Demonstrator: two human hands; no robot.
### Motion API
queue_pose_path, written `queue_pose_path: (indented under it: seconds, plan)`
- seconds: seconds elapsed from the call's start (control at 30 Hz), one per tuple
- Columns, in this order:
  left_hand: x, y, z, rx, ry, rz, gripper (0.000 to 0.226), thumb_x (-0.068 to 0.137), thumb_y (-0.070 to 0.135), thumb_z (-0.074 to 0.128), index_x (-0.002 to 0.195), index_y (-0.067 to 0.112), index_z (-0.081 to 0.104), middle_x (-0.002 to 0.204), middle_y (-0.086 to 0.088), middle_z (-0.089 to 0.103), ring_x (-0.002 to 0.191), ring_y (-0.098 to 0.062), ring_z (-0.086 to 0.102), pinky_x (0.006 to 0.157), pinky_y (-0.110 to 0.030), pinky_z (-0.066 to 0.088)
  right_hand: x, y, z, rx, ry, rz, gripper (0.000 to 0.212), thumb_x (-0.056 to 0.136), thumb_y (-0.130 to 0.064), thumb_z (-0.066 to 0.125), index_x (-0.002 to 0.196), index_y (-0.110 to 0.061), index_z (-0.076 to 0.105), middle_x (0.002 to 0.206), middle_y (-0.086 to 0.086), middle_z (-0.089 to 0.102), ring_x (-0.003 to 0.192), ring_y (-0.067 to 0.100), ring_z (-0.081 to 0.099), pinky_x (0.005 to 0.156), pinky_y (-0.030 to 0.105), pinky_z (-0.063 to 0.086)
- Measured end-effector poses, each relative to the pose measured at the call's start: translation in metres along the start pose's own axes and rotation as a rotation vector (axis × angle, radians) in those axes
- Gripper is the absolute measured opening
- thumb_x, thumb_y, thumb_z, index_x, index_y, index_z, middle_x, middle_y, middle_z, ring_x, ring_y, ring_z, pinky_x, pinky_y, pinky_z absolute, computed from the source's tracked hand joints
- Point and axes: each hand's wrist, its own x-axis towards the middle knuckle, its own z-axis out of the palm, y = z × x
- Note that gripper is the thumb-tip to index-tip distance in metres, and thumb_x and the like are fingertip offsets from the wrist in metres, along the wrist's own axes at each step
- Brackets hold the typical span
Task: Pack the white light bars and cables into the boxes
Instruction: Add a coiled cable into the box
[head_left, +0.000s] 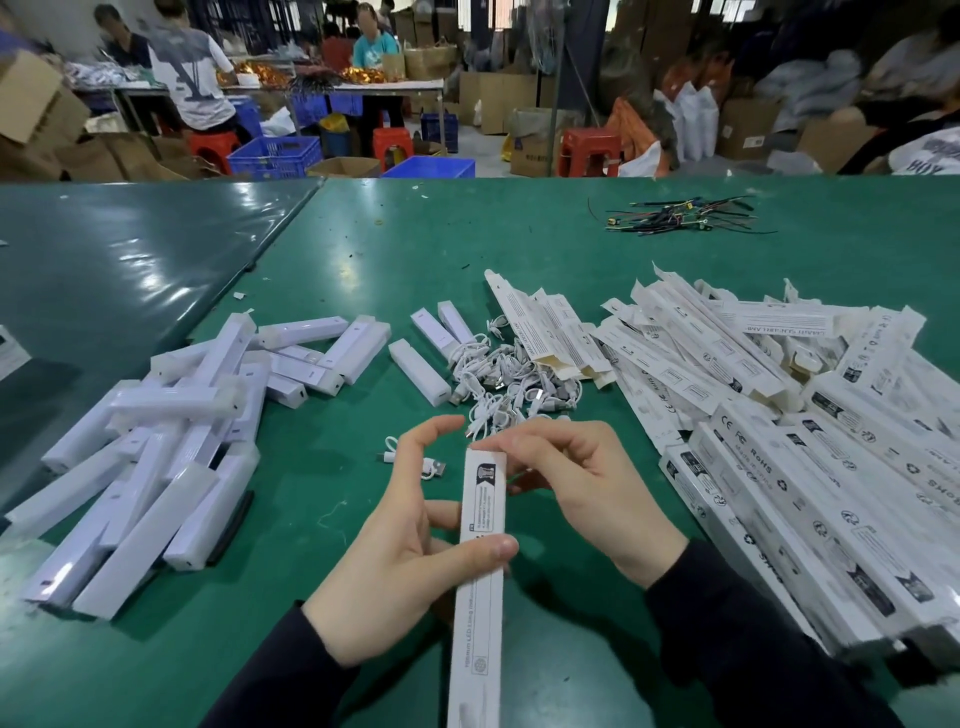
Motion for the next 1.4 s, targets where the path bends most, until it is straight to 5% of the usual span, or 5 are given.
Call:
queue_pose_path:
  seconds: [0.47,0.77,1.0,1.23,1.4]
  plan:
    - [0.01,0.001,-0.003,-0.15,0.538,0.155,0.041,0.071,0.03,0.07,0.103,0.044,0.05,0.086,-0.016,0.073,0.069,-0.018,0.071,0.045,-0.028,0.052,-0.038,0.002,0.047,-0.656,-0.006,-0.196,0.048,0.085,-0.025,0.068,0.132,-0.02,0.059,0.113,-0.008,0.051,0.099,0.006,0.056,0.091,0.026,0.046]
    - [0.01,0.002,-0.03,0.301,0.802,0.243,0.025,0.095,0.024,0.059,0.115,0.032,0.047,0.1,0.01,0.066,0.096,-0.01,0.065,0.078,-0.038,0.056,-0.095,-0.049,-0.111,-1.001,0.849,-0.143,0.056,0.09,-0.066,0.052,0.142,-0.051,0.038,0.116,-0.016,0.062,0.082,-0.002,0.063,0.075,0.018,0.052]
    - [0.007,0.0,-0.067,0.85,1.061,0.148,0.032,0.087,0.005,0.061,0.118,0.006,0.054,0.119,-0.016,0.056,0.113,-0.035,0.044,0.094,-0.047,0.037,-0.127,-0.023,-0.175,-1.402,0.588,0.468,0.071,0.072,-0.079,0.038,0.097,-0.017,0.063,0.1,0.013,0.071,0.105,0.043,0.062,0.092,0.067,0.044]
    - [0.004,-0.004,-0.072,1.076,1.085,-0.055,0.035,0.084,0.009,0.064,0.118,0.004,0.055,0.118,-0.025,0.052,0.114,-0.042,0.04,0.091,-0.057,0.035,-0.067,-0.078,-0.074,-1.152,0.647,-0.122,0.03,0.095,-0.038,0.057,0.117,-0.022,0.068,0.109,-0.007,0.065,0.105,0.016,0.059,0.101,0.035,0.033]
    - [0.008,-0.007,-0.06,1.11,0.978,0.046,0.031,0.082,0.006,0.065,0.113,0.004,0.059,0.112,-0.021,0.055,0.11,-0.039,0.042,0.091,-0.054,0.037,0.008,-0.037,-0.039,-1.263,0.222,0.231,0.042,0.096,-0.006,0.047,0.138,-0.011,0.043,0.128,0.005,0.051,0.103,0.017,0.054,0.093,0.028,0.044]
